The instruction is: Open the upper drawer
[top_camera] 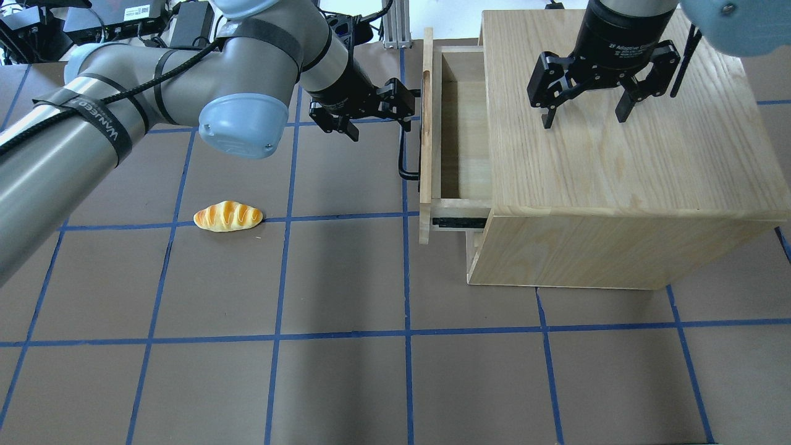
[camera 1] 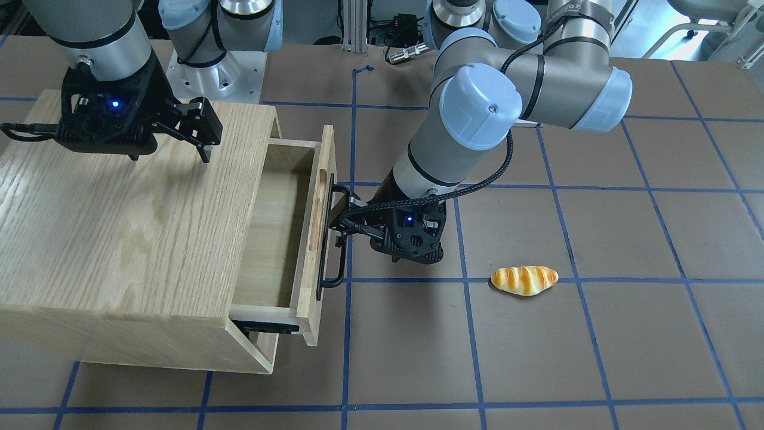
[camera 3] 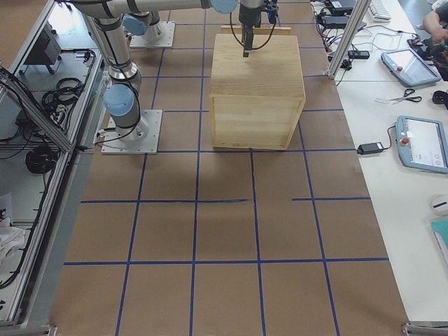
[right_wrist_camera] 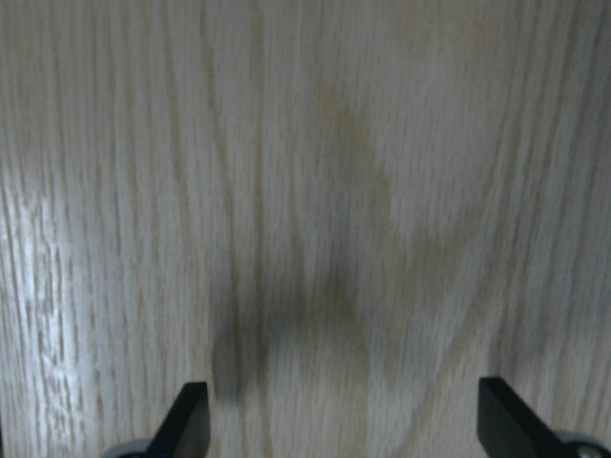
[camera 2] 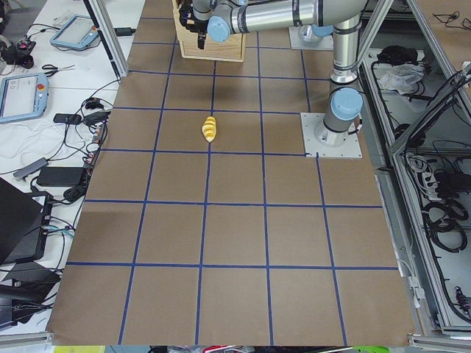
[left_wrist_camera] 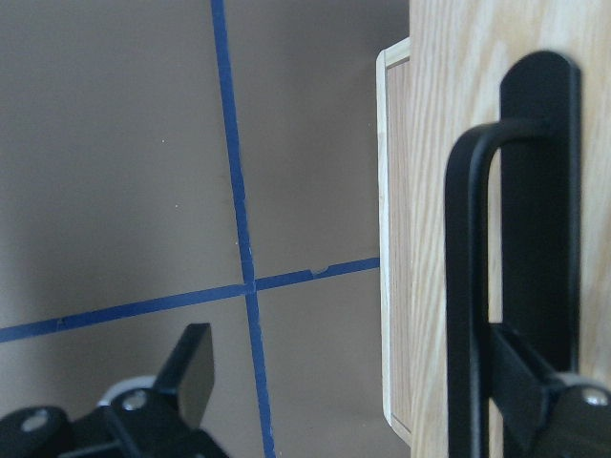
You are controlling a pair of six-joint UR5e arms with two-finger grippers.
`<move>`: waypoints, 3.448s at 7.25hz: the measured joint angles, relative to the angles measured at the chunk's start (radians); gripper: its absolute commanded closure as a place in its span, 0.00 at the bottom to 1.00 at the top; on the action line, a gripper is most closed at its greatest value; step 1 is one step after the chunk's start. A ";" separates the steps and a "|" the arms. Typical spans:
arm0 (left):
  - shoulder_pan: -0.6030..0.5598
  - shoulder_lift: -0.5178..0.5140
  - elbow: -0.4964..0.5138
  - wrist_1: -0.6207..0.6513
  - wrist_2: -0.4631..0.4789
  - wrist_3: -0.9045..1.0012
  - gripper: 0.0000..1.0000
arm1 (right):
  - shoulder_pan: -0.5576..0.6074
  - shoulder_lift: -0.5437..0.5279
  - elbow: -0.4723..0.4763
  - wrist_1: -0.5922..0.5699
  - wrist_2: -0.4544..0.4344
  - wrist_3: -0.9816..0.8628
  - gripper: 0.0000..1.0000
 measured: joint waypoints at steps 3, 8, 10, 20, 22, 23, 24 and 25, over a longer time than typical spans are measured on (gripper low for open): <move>0.041 0.017 -0.034 -0.004 0.000 0.034 0.00 | 0.000 0.000 0.000 0.000 0.000 -0.001 0.00; 0.114 0.065 -0.058 -0.069 0.002 0.068 0.00 | 0.000 0.000 0.000 0.000 0.000 -0.001 0.00; 0.130 0.078 -0.058 -0.089 0.025 0.090 0.00 | 0.000 0.000 0.000 0.000 0.000 0.000 0.00; 0.235 0.234 0.121 -0.488 0.277 0.250 0.00 | 0.001 0.000 0.000 0.000 0.000 0.000 0.00; 0.250 0.279 0.129 -0.507 0.341 0.295 0.00 | 0.001 0.000 0.000 0.000 0.000 0.000 0.00; 0.253 0.294 0.125 -0.508 0.359 0.300 0.00 | 0.000 0.000 0.000 0.000 0.000 0.000 0.00; 0.253 0.304 0.120 -0.509 0.376 0.302 0.00 | 0.000 0.000 0.000 0.000 0.000 -0.001 0.00; 0.254 0.308 0.115 -0.507 0.380 0.303 0.00 | 0.000 0.000 0.000 0.000 0.000 0.000 0.00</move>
